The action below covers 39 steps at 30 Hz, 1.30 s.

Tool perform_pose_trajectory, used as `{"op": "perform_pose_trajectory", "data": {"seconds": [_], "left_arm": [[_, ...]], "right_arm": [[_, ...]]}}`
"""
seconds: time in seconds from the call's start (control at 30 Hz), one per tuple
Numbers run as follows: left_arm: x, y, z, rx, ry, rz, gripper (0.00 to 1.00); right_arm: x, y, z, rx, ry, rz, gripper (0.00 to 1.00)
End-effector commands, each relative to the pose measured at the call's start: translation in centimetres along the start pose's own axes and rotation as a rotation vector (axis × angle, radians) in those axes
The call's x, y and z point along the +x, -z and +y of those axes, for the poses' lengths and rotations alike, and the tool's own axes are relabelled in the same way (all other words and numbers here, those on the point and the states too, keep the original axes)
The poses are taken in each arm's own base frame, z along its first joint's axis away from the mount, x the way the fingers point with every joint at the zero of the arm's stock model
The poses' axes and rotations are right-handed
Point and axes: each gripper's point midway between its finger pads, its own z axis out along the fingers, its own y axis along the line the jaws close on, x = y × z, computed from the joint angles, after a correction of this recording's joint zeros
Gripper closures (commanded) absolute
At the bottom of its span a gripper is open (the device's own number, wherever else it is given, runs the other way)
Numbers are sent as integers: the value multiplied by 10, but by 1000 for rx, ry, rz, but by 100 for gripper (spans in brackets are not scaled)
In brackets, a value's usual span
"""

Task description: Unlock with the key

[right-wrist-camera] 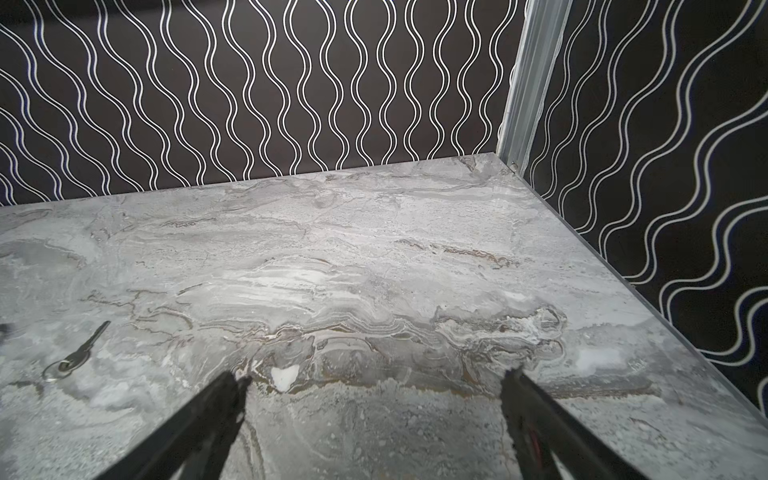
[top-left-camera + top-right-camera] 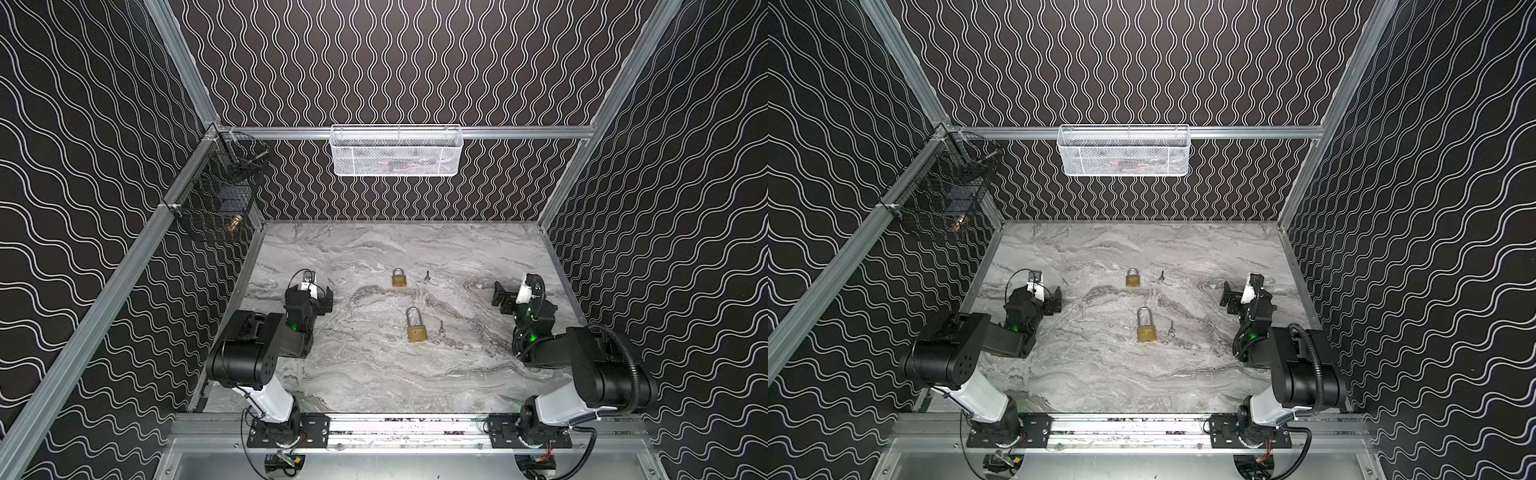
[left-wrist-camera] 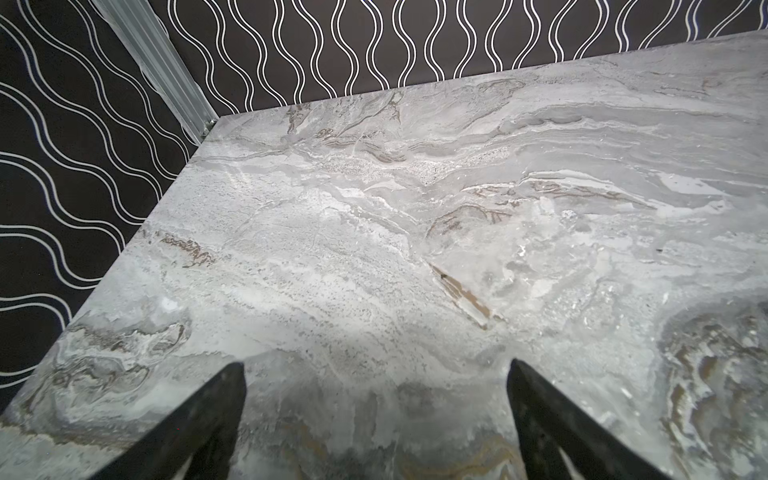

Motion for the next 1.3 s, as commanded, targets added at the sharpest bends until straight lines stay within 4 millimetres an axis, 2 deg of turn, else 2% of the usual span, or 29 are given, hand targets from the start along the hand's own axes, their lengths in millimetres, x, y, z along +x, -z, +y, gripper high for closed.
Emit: {"op": "perform_pose_trajectory", "data": {"seconds": [0.0, 1.27], "left_arm": [[-6, 0, 1, 0, -12, -21, 1], [-6, -1, -1, 12, -12, -16, 1]], "right_arm": [[-6, 0, 0, 1, -6, -23, 1], [-5, -1, 0, 1, -6, -20, 0]]}}
